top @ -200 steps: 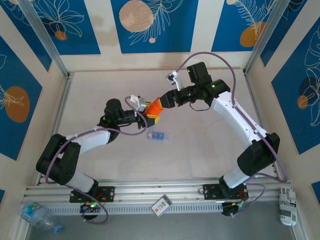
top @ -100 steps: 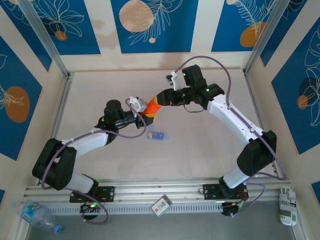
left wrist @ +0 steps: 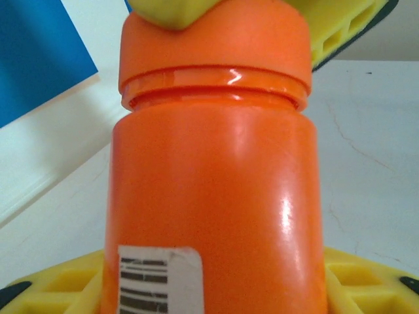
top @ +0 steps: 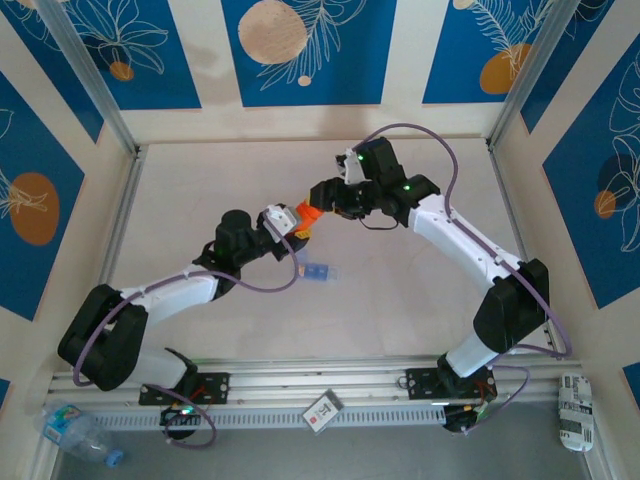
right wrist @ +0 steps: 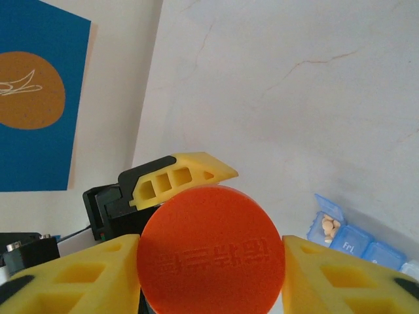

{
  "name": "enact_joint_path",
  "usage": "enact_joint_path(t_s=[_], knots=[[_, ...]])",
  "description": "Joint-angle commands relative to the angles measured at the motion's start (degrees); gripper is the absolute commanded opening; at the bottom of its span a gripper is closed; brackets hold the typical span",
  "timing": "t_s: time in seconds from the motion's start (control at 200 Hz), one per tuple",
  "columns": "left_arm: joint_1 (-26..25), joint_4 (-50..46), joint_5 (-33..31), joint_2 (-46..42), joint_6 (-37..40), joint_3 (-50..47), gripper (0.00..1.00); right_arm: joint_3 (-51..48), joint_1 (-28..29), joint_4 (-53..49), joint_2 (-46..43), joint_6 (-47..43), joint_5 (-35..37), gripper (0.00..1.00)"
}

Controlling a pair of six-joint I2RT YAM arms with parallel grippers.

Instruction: Sort the pills into containers

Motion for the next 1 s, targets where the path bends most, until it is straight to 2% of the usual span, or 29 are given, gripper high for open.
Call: enact_joint_path(t_s=[0.0, 0.13, 0.33, 0.445, 0.715, 0.995], knots=[[-1.14, 9.40, 3.09, -0.77, -0.40, 2.03, 0.00, 0.23, -1.32, -0.53, -0.64, 1.67, -6.12, 0.64], [1.04, 9.90, 6.82, 0.25, -4.91, 2.54, 0.00, -0.22, -5.22, -0.46, -5.45, 0.05, -8.53, 0.82], [4.03, 10.61, 15.27, 1.09, -11.62, 3.42, 0.00, -3.50, -10.74, 0.63, -13.30, -2.78, -11.87, 0.90], [4.94, 10.81, 21.09, 1.91, -15.26, 4.48, 0.00, -1.99, -12.08, -0.54, -14.23, -7.45, -12.60, 0.90], [5.58, 8.63, 31.51, 2.69, -19.76, 7.82, 0.00, 7.21, -8.51, -10.69, -9.78, -30.65, -15.61, 0.89], [5.74, 7.14, 34.09, 3.31, -20.58, 9.44, 0.00, 12.41, -5.02, -17.31, -3.37, -35.91, -15.05, 0.89]])
